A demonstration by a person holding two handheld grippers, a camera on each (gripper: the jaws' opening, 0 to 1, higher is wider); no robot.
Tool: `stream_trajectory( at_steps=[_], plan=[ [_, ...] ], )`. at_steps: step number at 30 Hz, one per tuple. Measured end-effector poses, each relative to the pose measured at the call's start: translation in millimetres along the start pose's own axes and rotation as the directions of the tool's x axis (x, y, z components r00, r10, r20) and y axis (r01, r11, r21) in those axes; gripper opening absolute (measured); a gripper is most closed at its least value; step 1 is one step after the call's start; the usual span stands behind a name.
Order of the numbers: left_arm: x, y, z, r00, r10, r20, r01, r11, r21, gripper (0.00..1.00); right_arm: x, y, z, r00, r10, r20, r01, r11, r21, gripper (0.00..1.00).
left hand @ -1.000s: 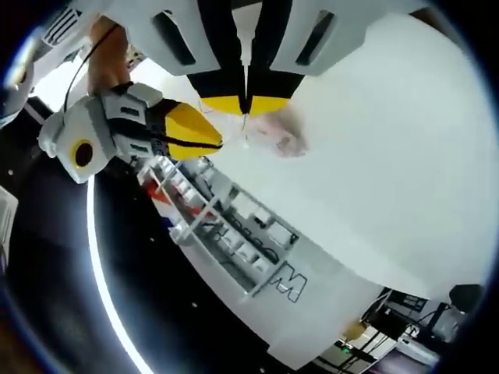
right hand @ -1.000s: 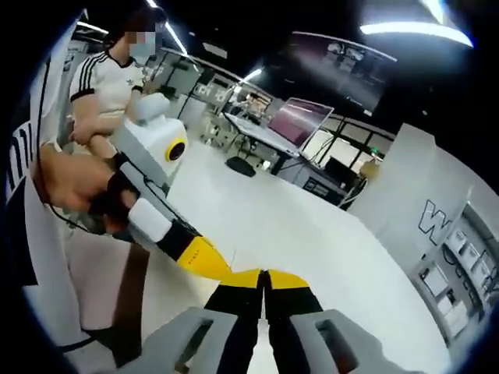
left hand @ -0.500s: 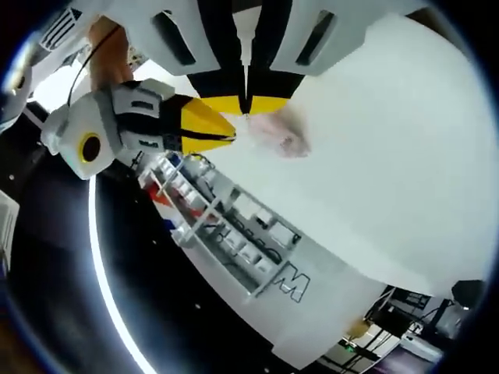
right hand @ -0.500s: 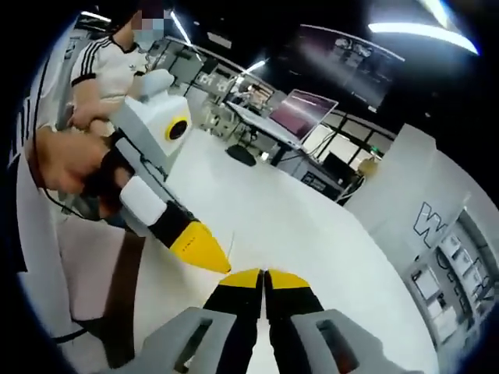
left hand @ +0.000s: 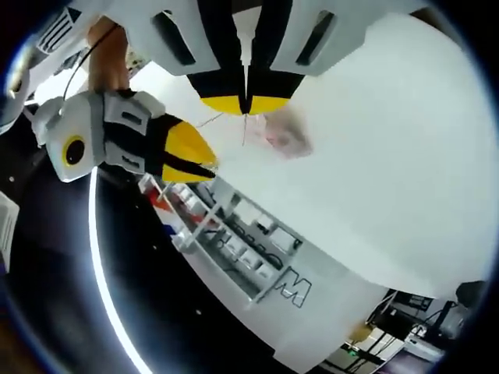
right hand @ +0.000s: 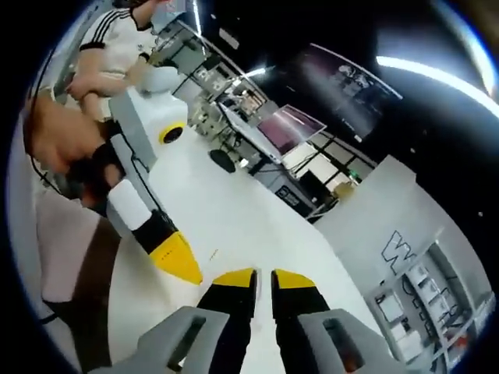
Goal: Open the resealable bag by pulling the two sides of the seal apart until the entire bag opening is separated and visibly accessible.
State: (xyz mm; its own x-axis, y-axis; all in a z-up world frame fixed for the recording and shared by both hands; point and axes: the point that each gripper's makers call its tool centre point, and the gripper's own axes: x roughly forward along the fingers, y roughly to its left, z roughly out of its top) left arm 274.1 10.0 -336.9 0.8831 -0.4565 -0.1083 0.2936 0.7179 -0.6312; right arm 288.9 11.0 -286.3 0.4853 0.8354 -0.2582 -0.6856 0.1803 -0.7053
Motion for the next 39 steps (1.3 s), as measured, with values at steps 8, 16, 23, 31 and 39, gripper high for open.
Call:
stream_trajectory(
  at_steps=[8, 16, 23, 31, 39],
  plan=[
    [0.1, -5.6, -6.3, 1.0, -0.017, -0.026, 0.017, 1.0, 0.007, 0.01, 4.7, -6.2, -4.3, 0.999, -0.043, -0.006, 0.043, 0.999, 0.002, 0.06],
    [0.4, -6.7, -3.0, 1.0, -0.02, -0.015, 0.02, 1.0, 0.008, 0.01, 0.6, -6.6, -7.6, 0.999, -0.042, -0.002, 0.042, 0.998, 0.049, 0.08],
    [1.6, -8.4, 1.2, 1.0, -0.027, 0.011, 0.027, 0.999, 0.043, 0.02, 3.5, -8.8, -9.9, 0.999, -0.034, -0.01, 0.034, 0.994, 0.105, 0.04],
    [1.9, -15.6, 29.9, 0.992, -0.035, 0.122, -0.024, 0.892, 0.451, 0.43, 5.7, -23.3, -5.8, 0.996, -0.077, 0.049, 0.064, 0.972, 0.228, 0.0],
    [21.1, -22.6, 52.7, 0.979, -0.092, 0.183, -0.064, 0.713, 0.699, 0.57, -2.5, -29.3, -20.6, 0.991, -0.109, 0.083, 0.072, 0.929, 0.364, 0.0]
  ],
)
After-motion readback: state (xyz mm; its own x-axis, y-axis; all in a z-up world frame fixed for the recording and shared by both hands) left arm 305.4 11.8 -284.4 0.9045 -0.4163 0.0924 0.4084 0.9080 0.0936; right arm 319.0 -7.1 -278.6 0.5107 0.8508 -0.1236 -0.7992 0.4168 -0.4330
